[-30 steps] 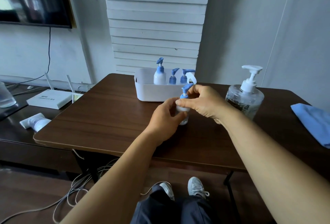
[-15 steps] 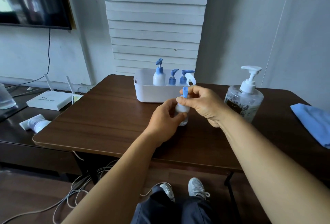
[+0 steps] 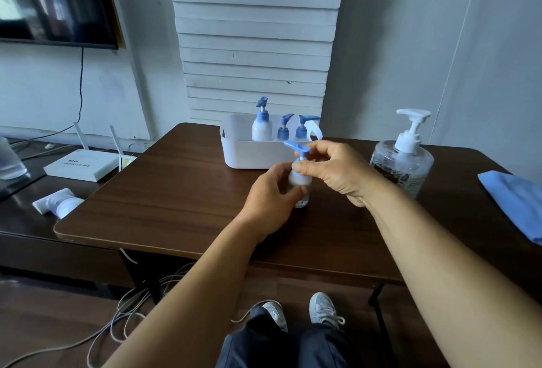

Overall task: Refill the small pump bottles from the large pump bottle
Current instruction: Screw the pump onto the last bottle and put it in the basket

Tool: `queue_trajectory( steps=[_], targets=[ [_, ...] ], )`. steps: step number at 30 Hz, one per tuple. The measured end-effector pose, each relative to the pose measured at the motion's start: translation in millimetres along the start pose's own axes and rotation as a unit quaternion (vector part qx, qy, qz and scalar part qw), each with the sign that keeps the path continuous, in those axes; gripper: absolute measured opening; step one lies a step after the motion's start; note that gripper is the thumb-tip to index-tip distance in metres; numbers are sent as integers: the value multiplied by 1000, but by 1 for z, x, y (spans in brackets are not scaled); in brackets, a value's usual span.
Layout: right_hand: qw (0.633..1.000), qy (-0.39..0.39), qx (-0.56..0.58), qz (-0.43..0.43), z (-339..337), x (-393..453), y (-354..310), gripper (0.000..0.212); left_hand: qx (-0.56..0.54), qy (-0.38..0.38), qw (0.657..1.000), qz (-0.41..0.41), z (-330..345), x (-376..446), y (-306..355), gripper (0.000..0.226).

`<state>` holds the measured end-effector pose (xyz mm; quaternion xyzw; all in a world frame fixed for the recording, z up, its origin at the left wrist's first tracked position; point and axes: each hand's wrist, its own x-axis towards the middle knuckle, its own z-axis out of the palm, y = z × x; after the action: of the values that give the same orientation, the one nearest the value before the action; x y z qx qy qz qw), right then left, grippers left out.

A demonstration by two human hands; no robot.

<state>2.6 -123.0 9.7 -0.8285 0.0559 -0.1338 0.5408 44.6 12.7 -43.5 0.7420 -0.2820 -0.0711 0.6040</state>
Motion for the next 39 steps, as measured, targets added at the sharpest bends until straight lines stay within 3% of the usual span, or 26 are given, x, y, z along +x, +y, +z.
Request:
queue_trajectory(
  steps=[2,6,10,14,18,23,30,32,34,39],
  targets=[
    [1000,-11,11,-3,-1,-1,0,13,-1,1,1000,2,0,0,0,39],
    [996,62,-67,-2,5,1,1,25,-1,-6,1000,2,-1,0,0,37],
    [1000,2,-10,-6,2,-1,-3,12,1,-7,1000,-2,-1,0,1,40],
    [991,73,-113,28,7,3,-1,52,0,-3,1000,-1,-1,0,1,37],
    [1000,-7,-3,28,0,0,-3,29,5,-5,1000,-1,-1,0,0,41],
    [998,49,-48,5,4,-2,2,20,8,-1,1000,2,-1,0,0,39],
    [986,91,-130,47,12,-1,0,65,25,13,1000,6,-1,-2,2,34],
    [985,81,-145,45,9,-2,-3,57,29,8,1000,7,-1,-2,4,35],
    [986,62,-155,29,6,-6,-11,36,26,3,1000,6,-1,-2,5,37],
    [972,77,-222,26,6,-12,-21,38,22,11,1000,5,-1,-2,3,35]
  ],
)
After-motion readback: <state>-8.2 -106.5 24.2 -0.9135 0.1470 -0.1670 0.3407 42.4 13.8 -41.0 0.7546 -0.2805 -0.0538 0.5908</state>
